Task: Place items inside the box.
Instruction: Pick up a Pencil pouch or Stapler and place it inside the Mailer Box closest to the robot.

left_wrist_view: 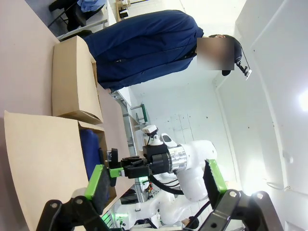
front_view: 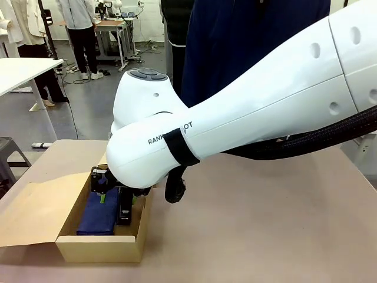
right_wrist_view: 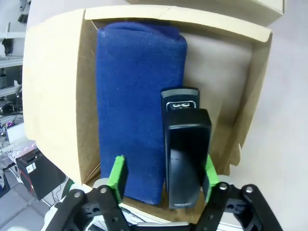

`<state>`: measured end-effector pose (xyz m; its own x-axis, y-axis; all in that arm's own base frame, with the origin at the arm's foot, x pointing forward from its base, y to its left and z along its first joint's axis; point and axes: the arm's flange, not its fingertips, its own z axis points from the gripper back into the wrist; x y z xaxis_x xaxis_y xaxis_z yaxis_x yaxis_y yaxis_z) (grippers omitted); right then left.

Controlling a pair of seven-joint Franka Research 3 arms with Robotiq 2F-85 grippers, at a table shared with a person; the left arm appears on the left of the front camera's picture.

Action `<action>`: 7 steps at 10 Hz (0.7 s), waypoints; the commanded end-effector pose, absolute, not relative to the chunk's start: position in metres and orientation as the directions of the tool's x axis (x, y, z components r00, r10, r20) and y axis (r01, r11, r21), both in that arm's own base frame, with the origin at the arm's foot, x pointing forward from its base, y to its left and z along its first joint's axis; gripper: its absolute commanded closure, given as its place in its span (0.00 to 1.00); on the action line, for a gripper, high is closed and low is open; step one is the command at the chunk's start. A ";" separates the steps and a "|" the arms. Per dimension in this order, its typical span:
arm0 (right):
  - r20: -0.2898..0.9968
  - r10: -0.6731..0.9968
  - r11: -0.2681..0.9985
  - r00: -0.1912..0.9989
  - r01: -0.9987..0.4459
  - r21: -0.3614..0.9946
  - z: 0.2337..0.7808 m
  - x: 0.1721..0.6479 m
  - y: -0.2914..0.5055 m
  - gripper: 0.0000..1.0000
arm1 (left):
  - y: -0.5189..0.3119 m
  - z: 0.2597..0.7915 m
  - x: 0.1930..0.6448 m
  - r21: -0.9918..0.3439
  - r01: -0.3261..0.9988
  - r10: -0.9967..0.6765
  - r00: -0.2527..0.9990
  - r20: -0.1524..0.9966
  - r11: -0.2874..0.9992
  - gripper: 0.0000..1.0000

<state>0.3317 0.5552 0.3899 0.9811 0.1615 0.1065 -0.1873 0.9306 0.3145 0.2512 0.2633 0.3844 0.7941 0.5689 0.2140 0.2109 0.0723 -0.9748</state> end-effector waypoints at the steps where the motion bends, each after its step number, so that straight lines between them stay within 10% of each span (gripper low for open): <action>1: 0.133 0.123 0.938 0.983 -0.159 0.307 0.395 0.329 0.556 0.00 | 0.262 0.385 0.249 -0.969 0.234 0.558 0.795 0.237 0.077 0.00; 7: 0.152 0.140 0.926 0.978 -0.184 0.329 0.397 0.326 0.554 0.00 | 0.262 0.385 0.249 -0.969 0.234 0.558 0.795 0.237 0.077 0.00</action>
